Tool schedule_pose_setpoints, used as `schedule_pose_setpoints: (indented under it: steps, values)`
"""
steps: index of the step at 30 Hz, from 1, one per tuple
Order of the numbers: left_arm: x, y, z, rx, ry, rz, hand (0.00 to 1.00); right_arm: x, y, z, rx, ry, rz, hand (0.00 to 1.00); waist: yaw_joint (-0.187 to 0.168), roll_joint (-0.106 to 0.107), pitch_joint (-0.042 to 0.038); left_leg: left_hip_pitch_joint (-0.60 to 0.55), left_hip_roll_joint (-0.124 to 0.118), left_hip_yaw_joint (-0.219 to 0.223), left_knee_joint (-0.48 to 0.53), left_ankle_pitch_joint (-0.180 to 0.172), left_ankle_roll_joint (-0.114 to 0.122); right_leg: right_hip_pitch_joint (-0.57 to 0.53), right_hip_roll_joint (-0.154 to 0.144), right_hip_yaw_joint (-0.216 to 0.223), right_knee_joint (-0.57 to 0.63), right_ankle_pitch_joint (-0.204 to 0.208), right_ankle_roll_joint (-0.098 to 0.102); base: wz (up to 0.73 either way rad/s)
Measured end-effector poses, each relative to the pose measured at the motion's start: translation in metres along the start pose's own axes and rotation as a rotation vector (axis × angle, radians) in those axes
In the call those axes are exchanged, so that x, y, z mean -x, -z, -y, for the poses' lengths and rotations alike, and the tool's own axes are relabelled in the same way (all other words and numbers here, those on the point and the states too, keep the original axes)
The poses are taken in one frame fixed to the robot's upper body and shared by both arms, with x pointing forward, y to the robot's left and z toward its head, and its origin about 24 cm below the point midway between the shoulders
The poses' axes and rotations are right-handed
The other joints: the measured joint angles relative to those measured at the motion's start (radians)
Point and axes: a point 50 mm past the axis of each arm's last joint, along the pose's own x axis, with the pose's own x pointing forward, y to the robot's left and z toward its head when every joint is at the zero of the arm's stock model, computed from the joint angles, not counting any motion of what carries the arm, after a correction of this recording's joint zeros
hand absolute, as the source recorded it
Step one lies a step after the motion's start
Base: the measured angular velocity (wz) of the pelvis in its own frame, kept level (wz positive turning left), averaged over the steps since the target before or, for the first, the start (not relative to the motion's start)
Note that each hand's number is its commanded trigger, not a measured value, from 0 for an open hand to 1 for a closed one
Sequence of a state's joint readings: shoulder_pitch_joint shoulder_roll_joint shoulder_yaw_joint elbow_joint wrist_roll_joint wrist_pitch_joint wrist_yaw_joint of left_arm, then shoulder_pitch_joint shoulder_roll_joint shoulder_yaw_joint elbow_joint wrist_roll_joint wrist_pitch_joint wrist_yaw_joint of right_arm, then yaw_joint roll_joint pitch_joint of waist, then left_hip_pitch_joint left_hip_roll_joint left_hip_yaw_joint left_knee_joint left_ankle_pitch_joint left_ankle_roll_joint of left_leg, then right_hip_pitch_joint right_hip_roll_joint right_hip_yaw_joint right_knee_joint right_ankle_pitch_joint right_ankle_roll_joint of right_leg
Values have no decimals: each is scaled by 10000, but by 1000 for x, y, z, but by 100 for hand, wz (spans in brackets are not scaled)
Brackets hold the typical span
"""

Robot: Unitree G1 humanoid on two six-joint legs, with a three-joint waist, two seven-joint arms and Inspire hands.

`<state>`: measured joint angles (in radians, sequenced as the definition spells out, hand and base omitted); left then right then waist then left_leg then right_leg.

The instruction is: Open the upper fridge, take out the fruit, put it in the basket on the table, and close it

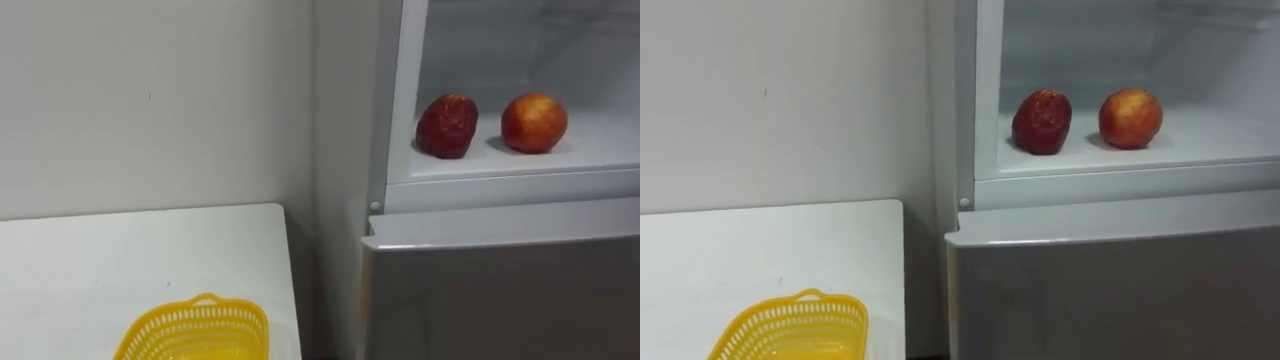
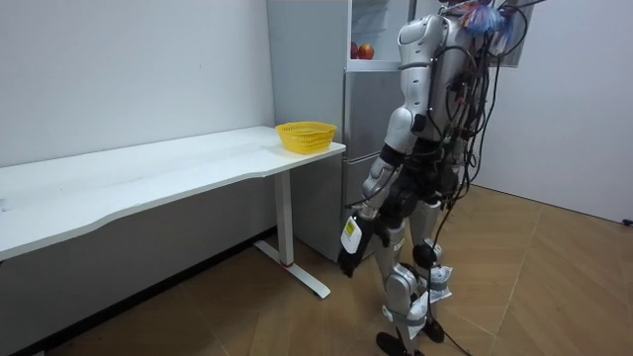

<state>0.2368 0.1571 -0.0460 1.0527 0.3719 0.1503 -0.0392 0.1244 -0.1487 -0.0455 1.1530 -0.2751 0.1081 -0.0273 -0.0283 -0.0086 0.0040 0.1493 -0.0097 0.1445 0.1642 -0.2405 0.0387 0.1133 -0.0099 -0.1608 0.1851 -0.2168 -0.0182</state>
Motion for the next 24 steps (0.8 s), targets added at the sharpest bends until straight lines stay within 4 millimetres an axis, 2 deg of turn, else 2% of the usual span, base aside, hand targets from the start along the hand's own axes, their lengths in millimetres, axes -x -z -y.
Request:
schedule_pose_setpoints:
  steps: [5, 9, 11, 12, 17, 24]
  values:
    - [0, -3, 0, -804, 218, 39, 0, 6, -37, 13, -1974, 556, 2116, 0, -138, 79, -4, -68, 66, -16, 3, -37, 31, -121, 44, -10, 36, 0, -26, 1]
    - [0, -5, 1, -885, 292, 204, 0, 20, -68, 23, -2352, 1173, 3961, 0, -253, 207, -25, -155, 136, 206, 14, -51, 6, -319, 123, 225, 100, 41, -85, -18]
    - [0, -10, 1, -996, 302, 401, 0, 42, -92, 27, -2637, 1611, 5726, 0, -492, 262, -47, -321, 144, 267, 33, -43, -5, -518, 126, 258, 232, 47, -98, -11]
    - [0, -12, 1, -1003, 308, 470, 0, 48, -97, 28, -2703, 1653, 6155, 0, -517, 285, -47, -355, 148, 346, 41, -40, -8, -586, 128, 298, 242, 49, -101, -19]
    - [0, -23, 3, -1170, 263, 1057, 0, 108, -133, 39, -2829, 2168, 9676, 0, -788, 359, -59, -332, 155, 735, 63, -34, -12, -754, 166, 716, 214, 61, -98, -24]
    - [0, -23, 4, -1958, 297, 1272, 0, 154, -157, 49, -3238, 2950, 12071, 0, -837, 319, -89, -416, 151, 1022, 45, -34, -12, -982, 161, 911, 430, 77, -85, -13]
